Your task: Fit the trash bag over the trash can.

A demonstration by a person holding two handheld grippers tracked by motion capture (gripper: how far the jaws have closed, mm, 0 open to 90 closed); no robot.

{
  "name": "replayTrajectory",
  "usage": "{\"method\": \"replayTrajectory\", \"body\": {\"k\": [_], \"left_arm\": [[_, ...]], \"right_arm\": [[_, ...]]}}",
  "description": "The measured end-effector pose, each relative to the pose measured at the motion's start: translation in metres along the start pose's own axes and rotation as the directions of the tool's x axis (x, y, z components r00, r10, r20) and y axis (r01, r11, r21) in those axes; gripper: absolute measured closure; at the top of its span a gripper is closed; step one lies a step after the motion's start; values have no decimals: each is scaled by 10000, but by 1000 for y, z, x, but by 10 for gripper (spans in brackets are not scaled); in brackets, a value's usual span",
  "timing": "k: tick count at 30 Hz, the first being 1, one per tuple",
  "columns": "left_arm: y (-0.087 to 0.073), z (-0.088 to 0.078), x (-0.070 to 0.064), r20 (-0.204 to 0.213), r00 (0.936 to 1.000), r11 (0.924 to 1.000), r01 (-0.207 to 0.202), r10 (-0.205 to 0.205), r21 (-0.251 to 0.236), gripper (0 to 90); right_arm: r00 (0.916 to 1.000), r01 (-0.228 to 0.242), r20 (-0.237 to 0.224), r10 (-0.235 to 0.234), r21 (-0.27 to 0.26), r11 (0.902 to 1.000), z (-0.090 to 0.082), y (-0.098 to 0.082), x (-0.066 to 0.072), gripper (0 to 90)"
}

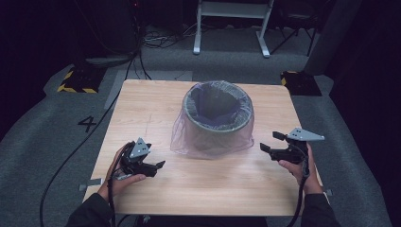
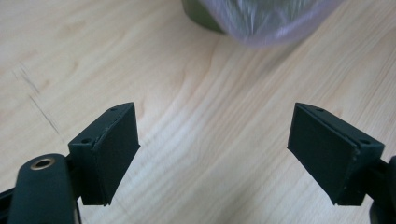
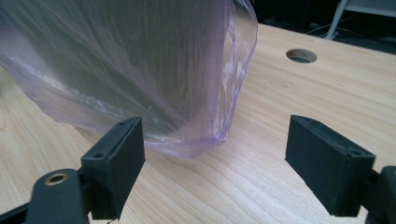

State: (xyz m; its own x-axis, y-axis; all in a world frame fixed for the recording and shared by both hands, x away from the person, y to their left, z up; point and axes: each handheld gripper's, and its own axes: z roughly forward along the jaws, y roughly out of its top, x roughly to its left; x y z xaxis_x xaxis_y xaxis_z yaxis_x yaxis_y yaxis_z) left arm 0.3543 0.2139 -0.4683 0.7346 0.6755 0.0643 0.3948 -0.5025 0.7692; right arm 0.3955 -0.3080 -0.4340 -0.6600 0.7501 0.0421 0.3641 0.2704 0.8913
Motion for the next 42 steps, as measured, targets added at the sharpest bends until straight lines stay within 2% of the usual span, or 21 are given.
{"method": "replayTrajectory", "body": {"k": [6, 10, 14, 18, 20, 22, 29, 32, 40, 42], "left_arm": [[-12, 9, -5, 345, 9994, 9985, -39, 20, 547, 159], [-18, 14, -11, 459, 9989, 9973, -27, -7, 739, 158], [-22, 15, -14, 582, 9983, 9956, -27, -28, 940, 159], [-25, 17, -13, 730, 9968, 9956, 265, -331, 900, 157], [-27, 19, -15, 703, 9971, 9943, 202, -276, 1048, 157], [-27, 19, -16, 763, 9968, 9948, 171, -248, 1000, 157], [-29, 20, -15, 725, 9970, 9958, 221, -285, 886, 141], [-29, 20, -16, 719, 9969, 9956, 266, -332, 903, 136], [-29, 21, -17, 646, 9972, 9953, 327, -387, 911, 134], [-29, 21, -17, 648, 9971, 9953, 327, -387, 913, 134]], "right_arm": [[9998, 133, 138, -131, -151, 9998, -9, 7, 2, 197], [9992, 201, 359, -192, -231, 9995, -11, 12, 2, 199], [9992, 268, 302, -255, -439, 9987, -16, 17, 1, 204], [9980, 491, 428, -469, -508, 9975, -20, 26, 2, 205], [9971, 528, 583, -489, -673, 9963, -22, 32, 3, 205], [9974, 471, 584, -424, -816, 9956, -24, 38, 2, 205], [9942, 709, 861, -640, -795, 9943, -23, 58, 7, 208], [9928, 892, 861, -827, -738, 9933, -22, 66, 11, 210], [9923, 991, 808, -937, -660, 9929, -16, 81, 14, 216], [9932, 1023, 616, -985, -630, 9928, -15, 84, 14, 236]]}}
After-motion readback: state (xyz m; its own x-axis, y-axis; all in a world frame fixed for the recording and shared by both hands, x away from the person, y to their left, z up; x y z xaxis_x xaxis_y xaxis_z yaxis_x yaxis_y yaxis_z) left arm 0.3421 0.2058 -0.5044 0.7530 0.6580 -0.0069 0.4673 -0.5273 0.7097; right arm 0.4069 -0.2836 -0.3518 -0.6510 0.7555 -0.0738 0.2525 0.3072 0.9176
